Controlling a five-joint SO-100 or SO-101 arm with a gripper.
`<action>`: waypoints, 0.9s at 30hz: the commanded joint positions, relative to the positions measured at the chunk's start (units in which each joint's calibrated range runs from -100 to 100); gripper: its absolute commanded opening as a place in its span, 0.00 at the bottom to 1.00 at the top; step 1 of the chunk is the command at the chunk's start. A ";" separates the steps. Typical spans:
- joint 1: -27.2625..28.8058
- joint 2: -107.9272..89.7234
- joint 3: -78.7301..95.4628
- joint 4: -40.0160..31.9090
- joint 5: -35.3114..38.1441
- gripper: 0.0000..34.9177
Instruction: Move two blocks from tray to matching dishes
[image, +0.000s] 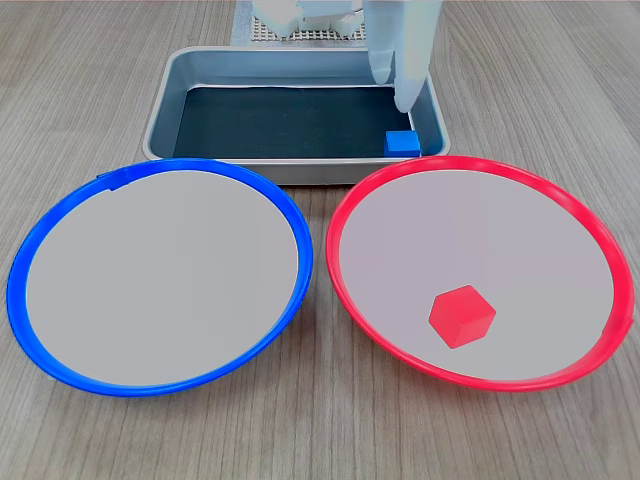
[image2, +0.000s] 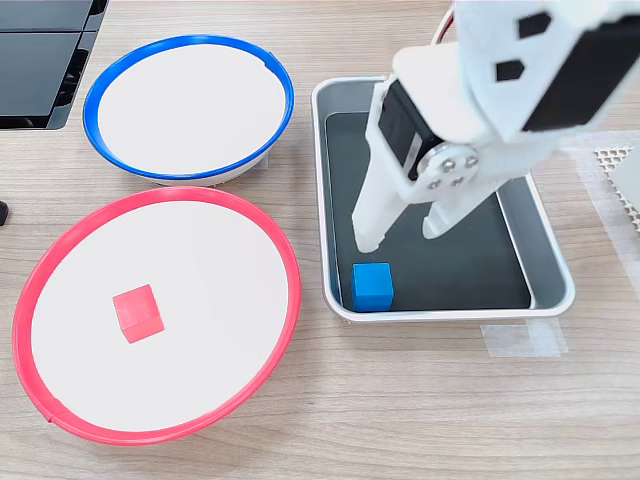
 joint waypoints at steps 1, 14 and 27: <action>-0.49 2.00 -1.03 -1.88 -1.17 0.48; -0.30 9.50 -2.39 -6.75 -1.56 0.47; -1.43 11.72 -3.12 -7.00 0.00 0.01</action>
